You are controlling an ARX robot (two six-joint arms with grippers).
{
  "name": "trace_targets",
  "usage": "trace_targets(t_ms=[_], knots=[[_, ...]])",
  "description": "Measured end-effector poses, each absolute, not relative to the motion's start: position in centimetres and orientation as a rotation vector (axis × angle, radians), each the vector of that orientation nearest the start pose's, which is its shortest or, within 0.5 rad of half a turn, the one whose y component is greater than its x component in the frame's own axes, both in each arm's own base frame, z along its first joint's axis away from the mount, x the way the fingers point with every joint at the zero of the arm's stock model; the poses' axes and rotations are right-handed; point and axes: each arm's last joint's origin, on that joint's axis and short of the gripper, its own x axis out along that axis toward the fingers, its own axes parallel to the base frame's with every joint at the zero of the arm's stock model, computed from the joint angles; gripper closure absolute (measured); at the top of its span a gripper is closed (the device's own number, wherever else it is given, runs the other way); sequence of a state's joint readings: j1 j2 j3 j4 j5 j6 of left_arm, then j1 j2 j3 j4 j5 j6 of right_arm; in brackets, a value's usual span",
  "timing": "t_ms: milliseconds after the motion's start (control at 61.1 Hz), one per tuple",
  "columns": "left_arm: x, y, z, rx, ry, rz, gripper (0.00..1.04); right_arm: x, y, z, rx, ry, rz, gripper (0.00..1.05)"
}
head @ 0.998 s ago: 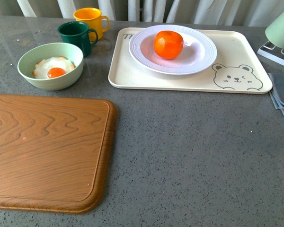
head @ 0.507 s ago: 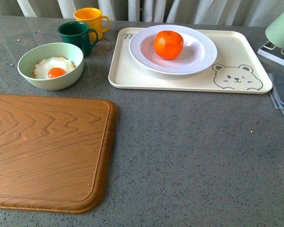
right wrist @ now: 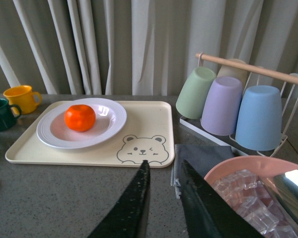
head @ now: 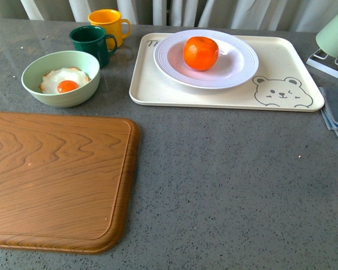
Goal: Place orange and plate with both arms
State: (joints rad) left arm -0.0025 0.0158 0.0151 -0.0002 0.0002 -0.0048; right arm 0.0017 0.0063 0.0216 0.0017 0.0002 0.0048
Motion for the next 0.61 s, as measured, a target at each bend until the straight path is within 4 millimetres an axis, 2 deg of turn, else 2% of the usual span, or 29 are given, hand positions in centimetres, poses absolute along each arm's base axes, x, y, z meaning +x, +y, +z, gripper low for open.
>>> trace_targets(t_ms=[425, 605], knots=[[9.78, -0.02, 16.74, -0.005, 0.001, -0.003, 0.09, 9.67, 0.02, 17.06, 0.005, -0.017, 0.002, 0.1], [9.78, -0.02, 16.74, -0.005, 0.001, -0.003, 0.09, 9.67, 0.02, 17.06, 0.005, -0.017, 0.002, 0.09]])
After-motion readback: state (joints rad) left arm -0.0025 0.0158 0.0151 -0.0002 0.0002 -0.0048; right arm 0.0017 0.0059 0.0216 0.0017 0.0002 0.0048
